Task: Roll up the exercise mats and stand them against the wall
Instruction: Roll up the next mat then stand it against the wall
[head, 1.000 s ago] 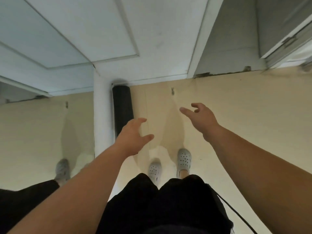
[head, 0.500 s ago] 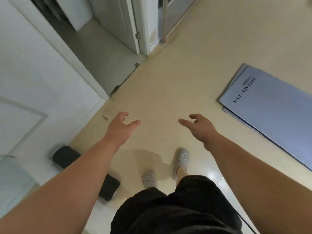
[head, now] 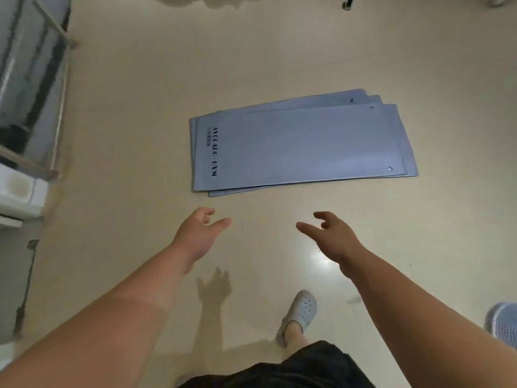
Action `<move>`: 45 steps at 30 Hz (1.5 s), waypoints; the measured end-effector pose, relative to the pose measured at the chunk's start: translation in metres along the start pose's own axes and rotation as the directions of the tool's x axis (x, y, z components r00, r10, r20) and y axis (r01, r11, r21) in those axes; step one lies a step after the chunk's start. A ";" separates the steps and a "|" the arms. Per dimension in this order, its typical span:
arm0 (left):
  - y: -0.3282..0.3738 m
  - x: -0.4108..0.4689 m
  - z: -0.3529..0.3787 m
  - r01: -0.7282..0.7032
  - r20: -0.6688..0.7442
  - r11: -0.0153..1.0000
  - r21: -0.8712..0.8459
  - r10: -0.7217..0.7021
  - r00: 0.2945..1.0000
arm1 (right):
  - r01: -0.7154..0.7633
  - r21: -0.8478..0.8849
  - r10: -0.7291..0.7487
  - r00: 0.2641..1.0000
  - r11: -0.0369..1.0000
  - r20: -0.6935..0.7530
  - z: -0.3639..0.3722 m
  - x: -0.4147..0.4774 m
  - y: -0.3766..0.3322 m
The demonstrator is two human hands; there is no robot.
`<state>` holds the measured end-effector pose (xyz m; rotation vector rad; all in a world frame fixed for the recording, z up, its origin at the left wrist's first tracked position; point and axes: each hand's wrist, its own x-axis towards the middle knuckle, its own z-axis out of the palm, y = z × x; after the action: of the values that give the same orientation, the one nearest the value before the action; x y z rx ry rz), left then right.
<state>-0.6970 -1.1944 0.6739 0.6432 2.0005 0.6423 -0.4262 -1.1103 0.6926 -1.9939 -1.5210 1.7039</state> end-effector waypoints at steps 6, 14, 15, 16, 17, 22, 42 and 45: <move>0.143 0.051 0.129 -0.074 0.053 0.996 0.040 0.072 0.996 | -0.054 0.118 0.069 0.990 0.992 -0.127 -0.166 0.061 0.007; 0.284 0.152 0.246 -0.142 0.230 0.987 0.079 0.121 0.966 | -0.078 0.224 0.132 0.962 0.972 -0.237 -0.300 0.153 -0.007; 0.292 0.152 0.247 -0.124 0.246 0.989 0.084 0.100 0.964 | -0.084 0.211 0.136 0.960 0.974 -0.245 -0.307 0.154 -0.010; 0.326 0.183 0.271 -0.147 0.291 0.985 0.094 0.114 0.950 | -0.083 0.235 0.153 0.942 0.968 -0.299 -0.338 0.179 -0.019; 0.357 0.212 0.294 -0.163 0.346 0.979 0.122 0.112 0.932 | -0.096 0.255 0.179 0.928 0.962 -0.326 -0.366 0.201 -0.027; 0.460 0.283 0.337 -0.238 0.453 0.947 0.216 0.118 0.883 | -0.127 0.276 0.231 0.892 0.953 -0.389 -0.440 0.255 -0.059; 0.721 0.382 0.612 0.001 0.101 0.993 0.121 -0.014 0.995 | 0.066 -0.151 -0.078 0.994 0.986 -0.073 -0.848 0.593 -0.113; 0.739 0.376 0.625 0.061 0.062 0.998 0.020 -0.063 0.996 | 0.102 -0.212 -0.100 0.995 0.972 0.022 -0.874 0.623 -0.146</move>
<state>-0.1835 -0.2927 0.6534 0.6021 1.9621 0.5614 0.0965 -0.1618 0.6788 -1.9645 -1.8449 1.5745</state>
